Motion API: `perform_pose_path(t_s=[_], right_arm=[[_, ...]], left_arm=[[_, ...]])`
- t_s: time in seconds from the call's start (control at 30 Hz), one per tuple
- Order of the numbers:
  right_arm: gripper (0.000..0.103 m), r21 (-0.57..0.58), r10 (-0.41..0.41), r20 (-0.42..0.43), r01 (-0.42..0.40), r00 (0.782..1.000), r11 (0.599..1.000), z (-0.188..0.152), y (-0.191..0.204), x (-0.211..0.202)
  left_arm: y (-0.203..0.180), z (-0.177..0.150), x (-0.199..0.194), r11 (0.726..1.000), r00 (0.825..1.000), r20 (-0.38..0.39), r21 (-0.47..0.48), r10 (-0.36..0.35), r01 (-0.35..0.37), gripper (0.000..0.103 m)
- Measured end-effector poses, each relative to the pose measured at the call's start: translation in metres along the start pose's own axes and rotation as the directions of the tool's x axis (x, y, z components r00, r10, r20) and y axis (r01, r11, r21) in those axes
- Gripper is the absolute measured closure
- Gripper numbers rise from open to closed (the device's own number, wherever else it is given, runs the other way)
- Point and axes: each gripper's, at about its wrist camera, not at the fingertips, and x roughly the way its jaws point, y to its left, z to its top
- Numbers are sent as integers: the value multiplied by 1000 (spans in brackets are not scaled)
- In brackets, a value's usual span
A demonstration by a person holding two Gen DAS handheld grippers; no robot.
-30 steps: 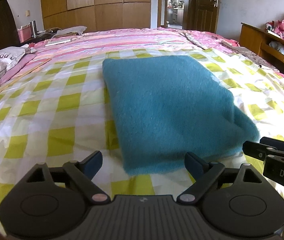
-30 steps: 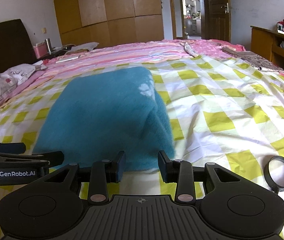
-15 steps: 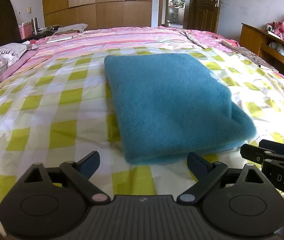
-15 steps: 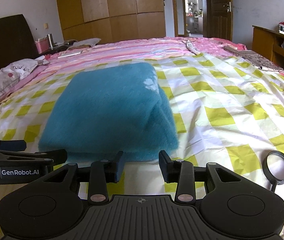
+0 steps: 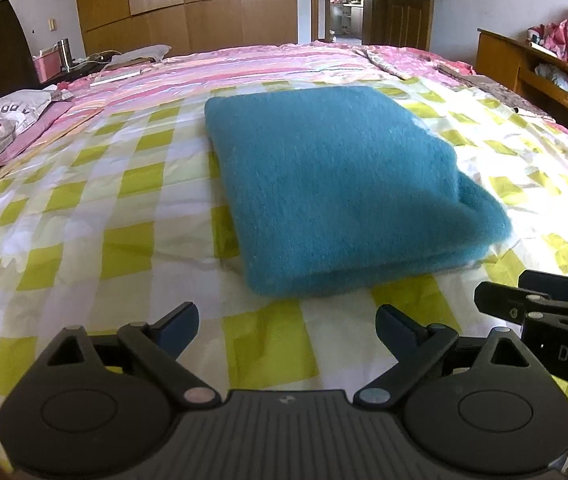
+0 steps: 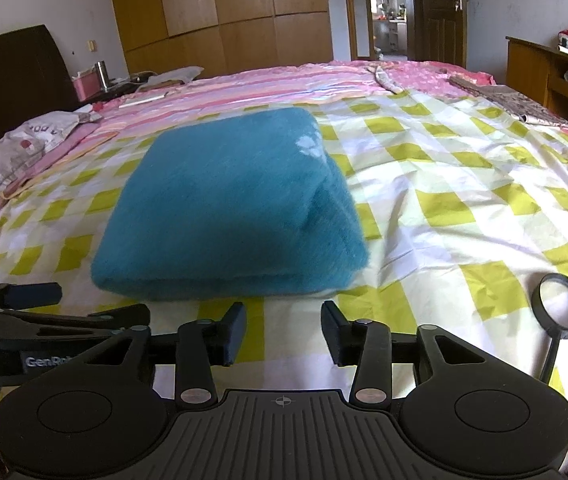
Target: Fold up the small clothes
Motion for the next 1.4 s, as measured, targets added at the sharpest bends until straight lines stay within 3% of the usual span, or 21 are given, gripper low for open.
perform_pose_path(t_s=[0.83,1.4], right_arm=[[60,20,14,-45,-13,999,1000,-11,5,-9],[60,34,-18,-76,21,997,999,-16,1,-11]], left_arm=[[-3,-9,-11,1000,999,-32,-8,-1,0,2],[-7,-13,-14,1000,1000,-30,0,-7,7,2]])
